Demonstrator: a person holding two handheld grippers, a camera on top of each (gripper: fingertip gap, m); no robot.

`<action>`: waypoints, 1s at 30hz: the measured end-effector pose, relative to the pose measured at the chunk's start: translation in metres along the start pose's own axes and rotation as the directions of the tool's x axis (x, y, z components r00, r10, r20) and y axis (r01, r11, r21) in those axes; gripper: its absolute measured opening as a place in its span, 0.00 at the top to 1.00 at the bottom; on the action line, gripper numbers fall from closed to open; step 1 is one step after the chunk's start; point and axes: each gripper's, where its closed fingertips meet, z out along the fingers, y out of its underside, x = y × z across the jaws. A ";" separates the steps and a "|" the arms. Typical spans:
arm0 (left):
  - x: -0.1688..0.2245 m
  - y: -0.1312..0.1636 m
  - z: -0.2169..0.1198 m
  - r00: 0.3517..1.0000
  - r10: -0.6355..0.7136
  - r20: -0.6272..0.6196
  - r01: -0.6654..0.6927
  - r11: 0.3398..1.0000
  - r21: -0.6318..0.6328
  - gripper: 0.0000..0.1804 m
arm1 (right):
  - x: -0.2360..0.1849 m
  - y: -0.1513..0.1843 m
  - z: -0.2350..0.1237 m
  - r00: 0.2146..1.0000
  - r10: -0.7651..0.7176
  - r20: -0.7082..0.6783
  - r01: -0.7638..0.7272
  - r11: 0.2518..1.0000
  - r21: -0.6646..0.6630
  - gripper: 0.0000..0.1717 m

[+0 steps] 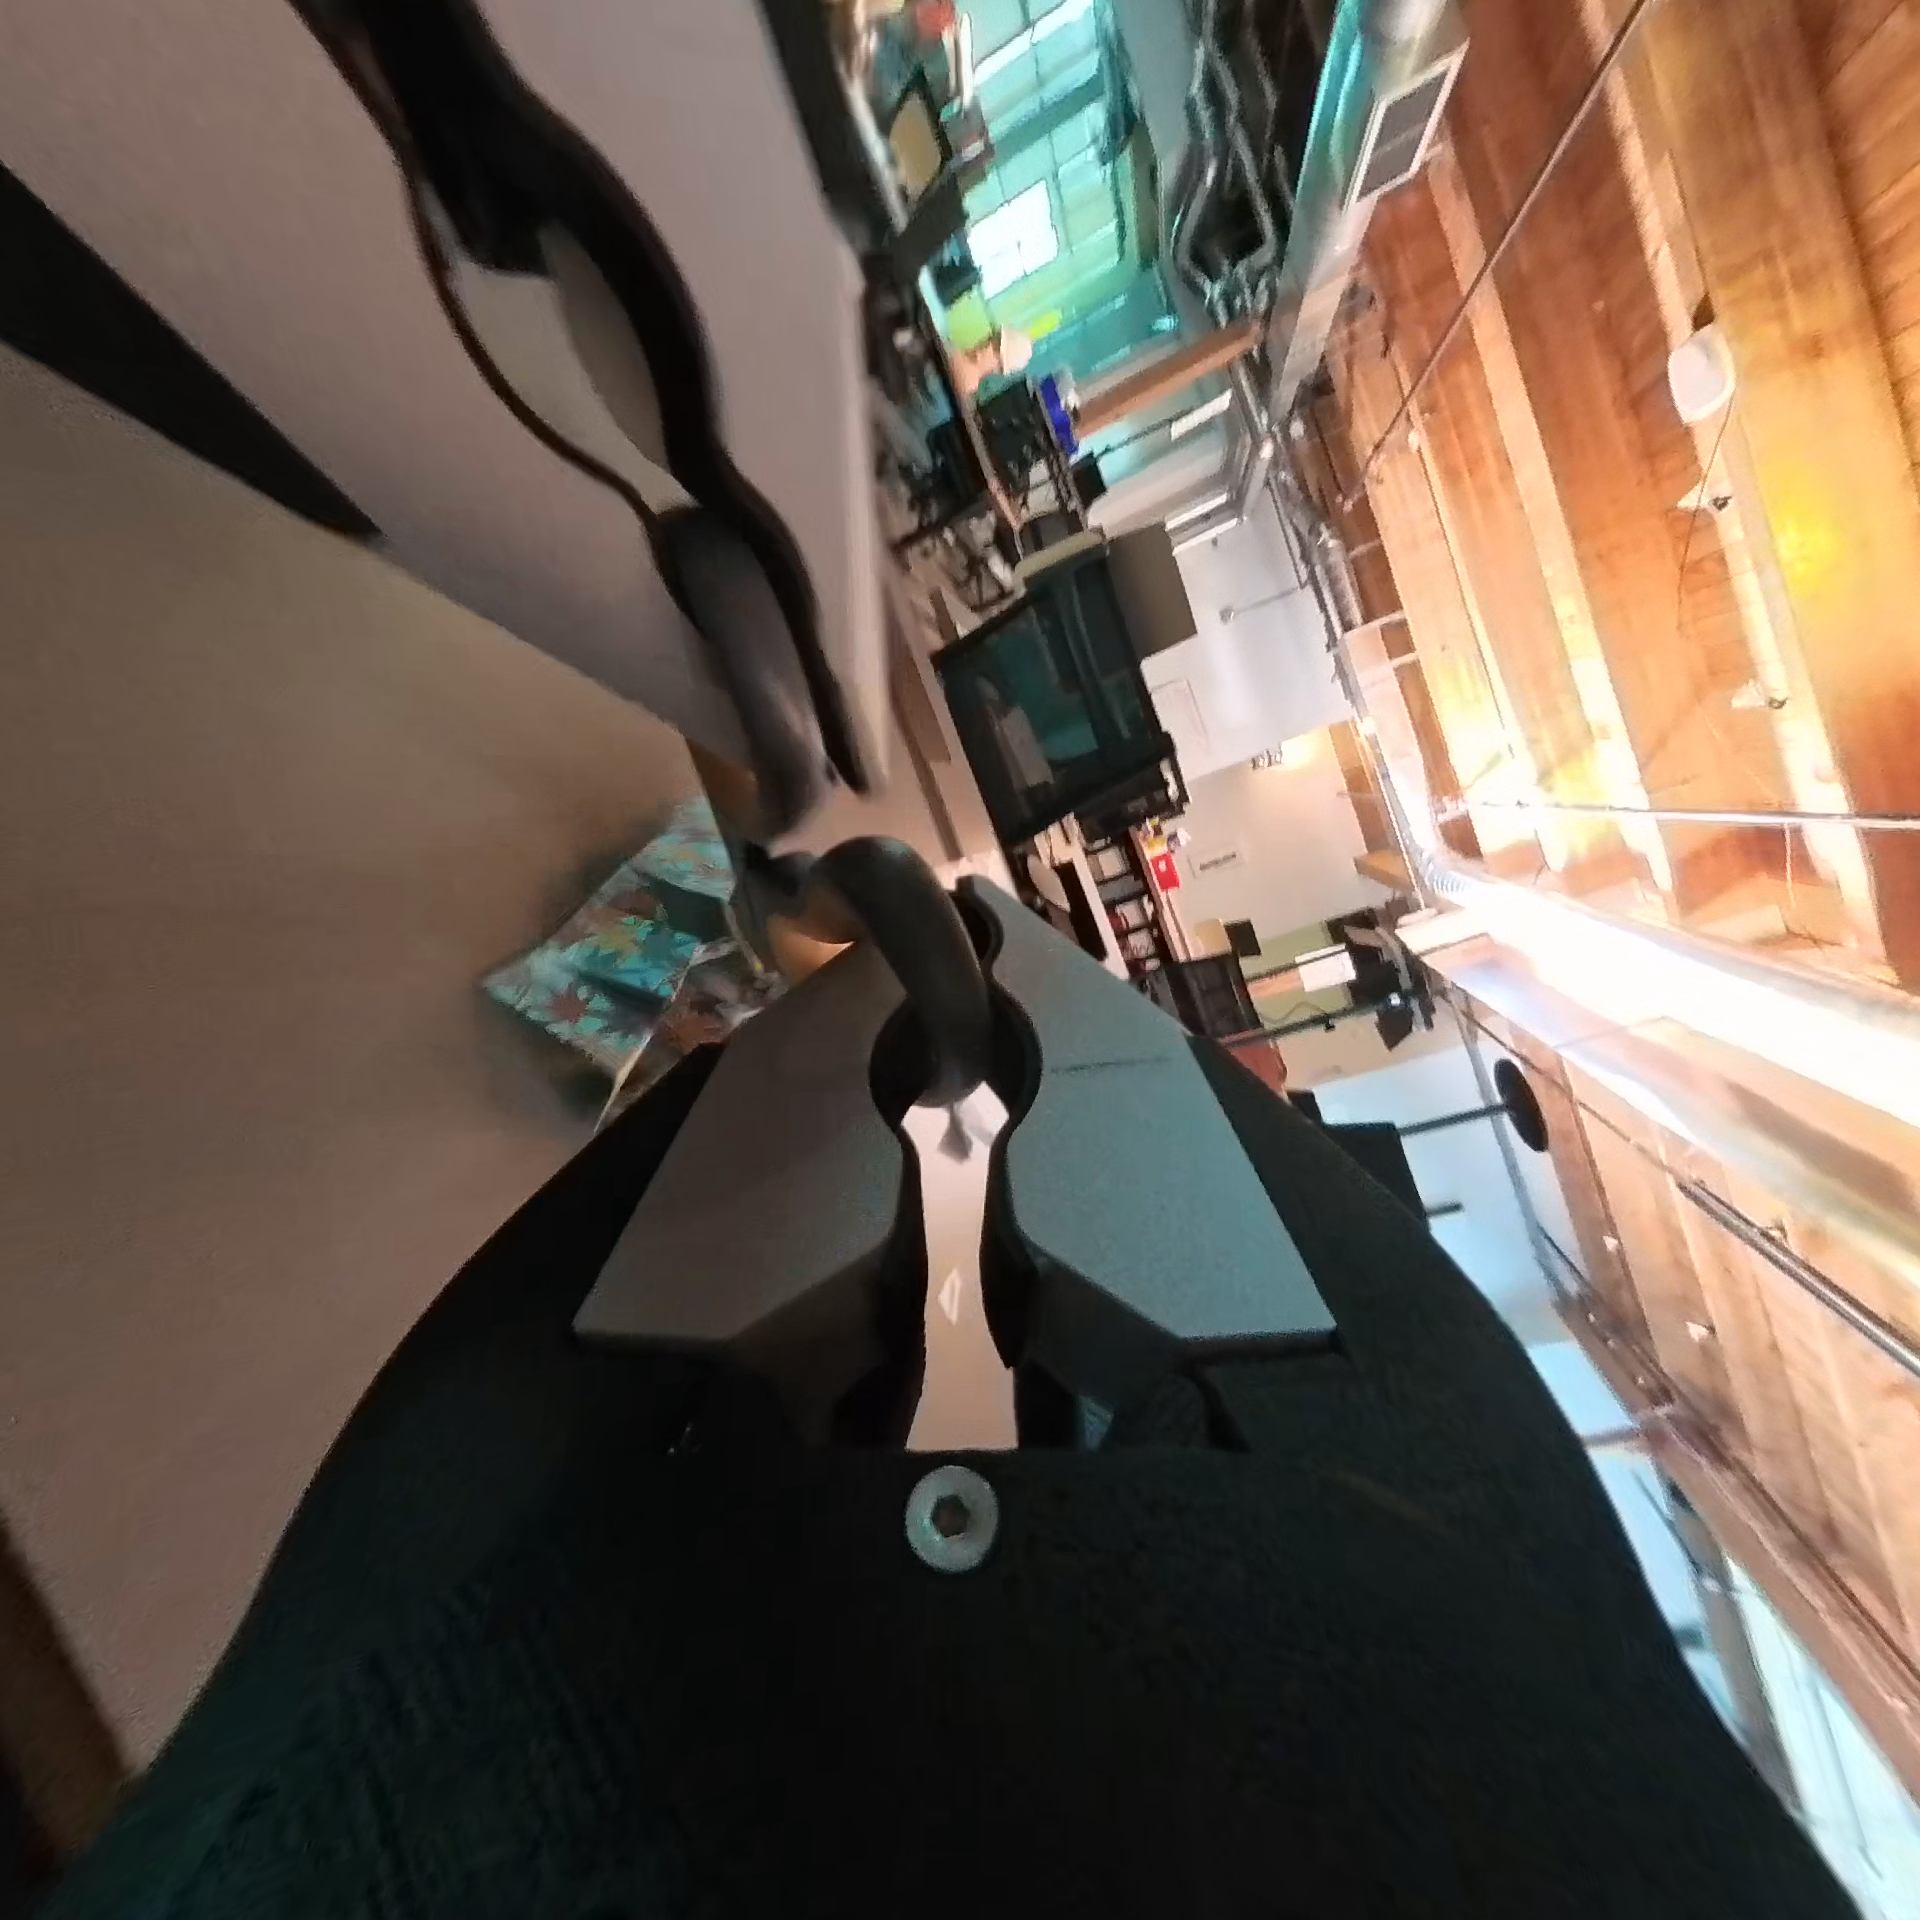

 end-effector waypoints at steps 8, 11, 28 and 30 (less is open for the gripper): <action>-0.027 0.014 -0.007 0.972 -0.221 0.077 0.222 0.975 0.001 1.00 | 0.053 0.019 -0.010 0.967 0.236 0.099 -0.247 0.963 0.112 1.00; -0.035 0.023 -0.009 0.946 -0.293 0.138 0.300 0.953 -0.036 1.00 | 0.068 0.023 0.002 0.944 0.266 0.198 -0.300 0.939 0.170 1.00; -0.018 0.077 0.008 0.661 -0.699 0.272 0.739 0.543 -0.398 1.00 | 0.038 0.044 0.155 0.539 0.247 0.805 -0.536 0.838 0.101 0.99; -0.017 0.079 0.011 0.598 -0.755 0.267 0.783 0.480 -0.396 1.00 | 0.035 0.048 0.160 0.507 0.249 0.825 -0.542 0.836 0.081 0.99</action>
